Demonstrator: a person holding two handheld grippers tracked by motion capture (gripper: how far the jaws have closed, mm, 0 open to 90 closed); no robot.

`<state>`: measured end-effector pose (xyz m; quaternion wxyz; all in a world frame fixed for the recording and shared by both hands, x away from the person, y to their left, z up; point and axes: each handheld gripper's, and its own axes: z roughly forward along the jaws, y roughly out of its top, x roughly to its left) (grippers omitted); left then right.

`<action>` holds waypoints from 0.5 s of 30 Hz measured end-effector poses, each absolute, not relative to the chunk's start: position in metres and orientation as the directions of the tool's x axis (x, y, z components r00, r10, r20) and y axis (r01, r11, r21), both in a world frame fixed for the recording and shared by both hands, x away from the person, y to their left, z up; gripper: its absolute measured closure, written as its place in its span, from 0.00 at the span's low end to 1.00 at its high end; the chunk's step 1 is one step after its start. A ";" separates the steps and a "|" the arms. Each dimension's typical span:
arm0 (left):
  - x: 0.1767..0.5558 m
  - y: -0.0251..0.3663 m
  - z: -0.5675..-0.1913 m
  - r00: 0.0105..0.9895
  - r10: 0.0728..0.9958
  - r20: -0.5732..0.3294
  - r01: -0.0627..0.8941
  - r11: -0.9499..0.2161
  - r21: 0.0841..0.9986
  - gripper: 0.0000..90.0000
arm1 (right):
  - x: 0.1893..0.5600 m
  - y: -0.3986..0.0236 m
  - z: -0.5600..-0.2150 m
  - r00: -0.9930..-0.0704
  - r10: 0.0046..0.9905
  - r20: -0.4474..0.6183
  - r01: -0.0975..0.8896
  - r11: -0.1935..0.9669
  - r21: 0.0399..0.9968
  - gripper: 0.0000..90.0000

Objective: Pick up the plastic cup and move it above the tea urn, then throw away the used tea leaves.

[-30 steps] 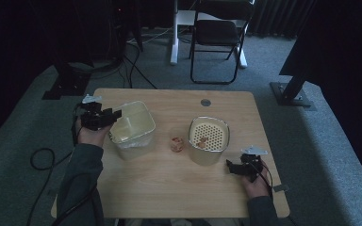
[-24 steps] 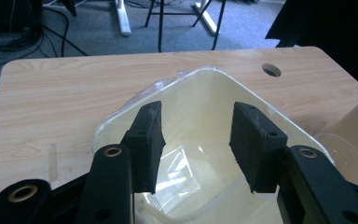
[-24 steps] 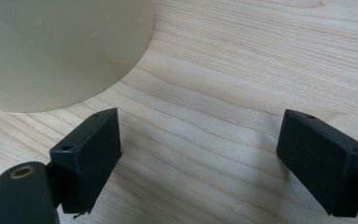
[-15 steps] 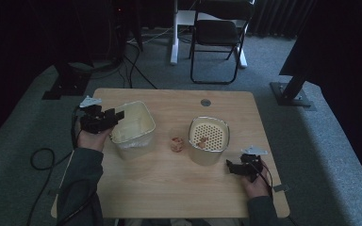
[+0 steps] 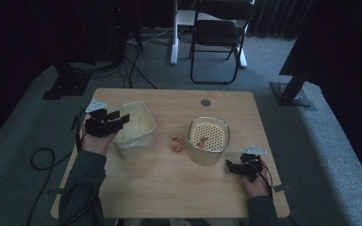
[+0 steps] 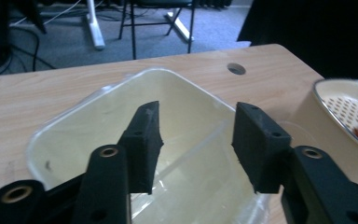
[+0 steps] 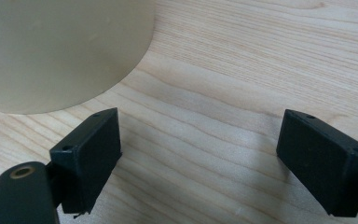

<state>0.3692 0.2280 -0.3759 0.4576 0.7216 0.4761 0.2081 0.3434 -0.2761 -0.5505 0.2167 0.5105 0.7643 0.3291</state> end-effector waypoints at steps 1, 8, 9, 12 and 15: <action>0.368 0.226 -0.376 0.468 0.874 -0.132 0.493 -0.134 0.860 0.57 | 0.343 -0.276 -0.550 -0.385 0.923 0.005 0.638 0.262 0.724 0.15; 0.364 0.219 -0.378 0.507 0.852 -0.132 0.467 -0.143 0.873 0.56 | 0.343 -0.276 -0.551 -0.385 0.923 0.005 0.638 0.262 0.724 0.15; 0.364 0.219 -0.378 0.507 0.852 -0.132 0.467 -0.143 0.873 0.56 | 0.343 -0.276 -0.551 -0.385 0.923 0.005 0.638 0.262 0.724 0.15; 0.362 0.215 -0.380 0.517 0.845 -0.134 0.464 -0.146 0.874 0.55 | 0.343 -0.276 -0.551 -0.384 0.923 0.005 0.638 0.261 0.725 0.15; 0.358 0.207 -0.382 0.544 0.830 -0.128 0.451 -0.159 0.878 0.53 | 0.343 -0.276 -0.551 -0.384 0.923 0.005 0.637 0.262 0.725 0.15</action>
